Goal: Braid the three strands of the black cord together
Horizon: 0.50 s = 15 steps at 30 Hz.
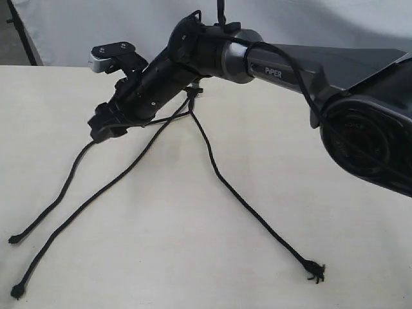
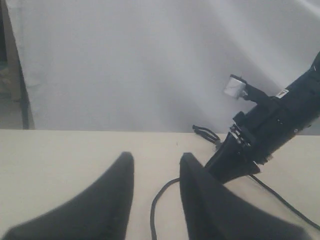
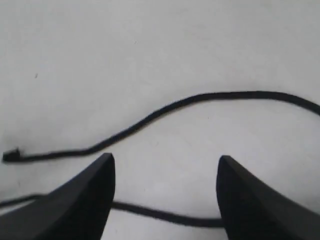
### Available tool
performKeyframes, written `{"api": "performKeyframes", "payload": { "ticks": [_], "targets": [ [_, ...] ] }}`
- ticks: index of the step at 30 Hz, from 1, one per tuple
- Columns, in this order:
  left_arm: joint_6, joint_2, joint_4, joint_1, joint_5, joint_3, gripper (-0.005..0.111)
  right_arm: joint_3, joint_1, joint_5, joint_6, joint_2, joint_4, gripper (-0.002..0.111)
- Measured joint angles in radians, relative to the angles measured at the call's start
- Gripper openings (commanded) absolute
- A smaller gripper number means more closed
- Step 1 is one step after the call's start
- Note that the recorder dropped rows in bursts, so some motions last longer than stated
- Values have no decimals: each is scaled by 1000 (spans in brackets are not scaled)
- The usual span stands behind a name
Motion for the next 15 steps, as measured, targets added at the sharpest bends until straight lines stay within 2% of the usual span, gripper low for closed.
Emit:
{"api": "performKeyframes", "payload": {
  "ticks": [4, 10, 15],
  "targets": [
    [0, 0, 0, 0, 0, 0, 31, 0, 10, 100, -150, 0, -24, 57],
    [0, 0, 0, 0, 0, 0, 31, 0, 81, 111, -379, 25, -38, 57],
    [0, 0, 0, 0, 0, 0, 31, 0, 183, 57, -456, 66, -229, 57]
  ]
}}
